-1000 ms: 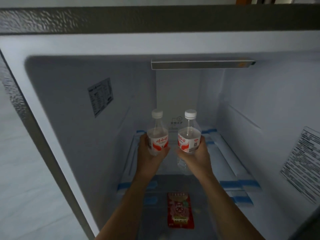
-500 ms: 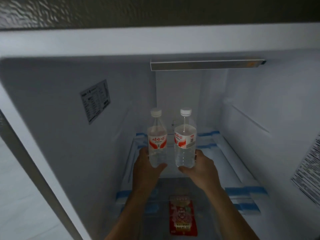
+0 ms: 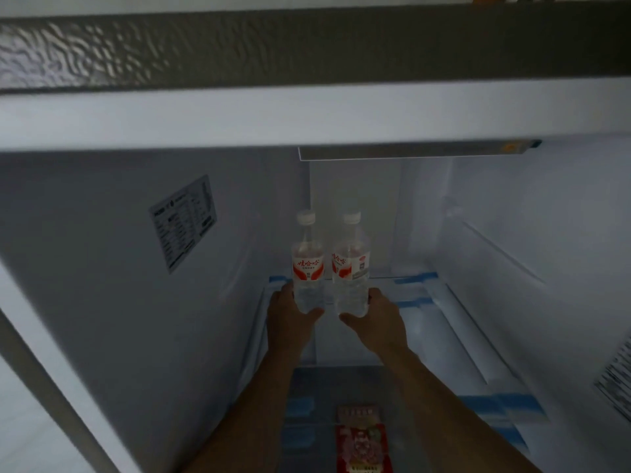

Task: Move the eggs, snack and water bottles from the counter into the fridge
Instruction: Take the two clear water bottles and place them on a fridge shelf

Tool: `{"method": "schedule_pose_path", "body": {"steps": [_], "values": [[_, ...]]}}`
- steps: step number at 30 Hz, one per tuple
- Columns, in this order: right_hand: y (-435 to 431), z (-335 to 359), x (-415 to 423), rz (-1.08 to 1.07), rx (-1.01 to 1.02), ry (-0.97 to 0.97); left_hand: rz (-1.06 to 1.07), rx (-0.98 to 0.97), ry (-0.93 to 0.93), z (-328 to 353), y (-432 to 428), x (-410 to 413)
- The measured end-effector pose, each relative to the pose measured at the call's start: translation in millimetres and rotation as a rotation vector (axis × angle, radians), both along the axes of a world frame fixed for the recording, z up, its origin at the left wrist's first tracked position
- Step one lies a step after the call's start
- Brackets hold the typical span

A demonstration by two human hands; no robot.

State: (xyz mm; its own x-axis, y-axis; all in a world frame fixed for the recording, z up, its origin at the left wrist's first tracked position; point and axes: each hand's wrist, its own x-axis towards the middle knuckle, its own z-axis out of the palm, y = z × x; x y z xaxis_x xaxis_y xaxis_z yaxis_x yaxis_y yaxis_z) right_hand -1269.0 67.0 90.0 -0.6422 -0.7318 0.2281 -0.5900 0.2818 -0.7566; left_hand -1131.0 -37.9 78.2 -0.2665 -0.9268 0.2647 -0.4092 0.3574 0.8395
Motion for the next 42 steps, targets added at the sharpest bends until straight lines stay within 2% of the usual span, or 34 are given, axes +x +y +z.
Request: {"method": "schedule_pose_path", "body": {"steps": [6,13,19,21,25,27,31,35,42], "values": [[-8.9,-2.6,2.7,-0.068,0.008,0.025,-0.003,0.007,0.004,1.9,-1.5,-2.7],[-20.2,-14.4,15.5,-0.206,-0.072,0.099,-0.044,0.005,-0.002,9.5,2.4,0.9],[-6.3,-18.4,11.2,-0.136,0.023,0.107,-0.053,0.036,-0.024,11.7,31.1,15.2],[8.1,-16.7,13.1,-0.111,0.040,0.162,-0.066,-0.013,-0.040,16.5,53.2,23.3],[49.5,-6.2,21.2,-0.081,-0.036,0.421,-0.151,-0.162,-0.167,14.9,91.2,48.0],[74.9,-2.0,28.8,-0.082,-0.089,0.538,-0.202,-0.287,-0.235,13.9,106.4,64.5],[126.0,-6.7,57.2,-0.046,-0.050,0.714,-0.337,-0.561,-0.338,15.4,138.4,90.5],[168.1,-20.6,87.2,-0.006,0.009,0.752,-0.359,-0.651,-0.422,9.1,172.4,113.9],[226.8,-40.6,127.0,-0.081,0.075,0.707,-0.438,-0.683,-0.393,-16.8,208.2,145.5]]}}
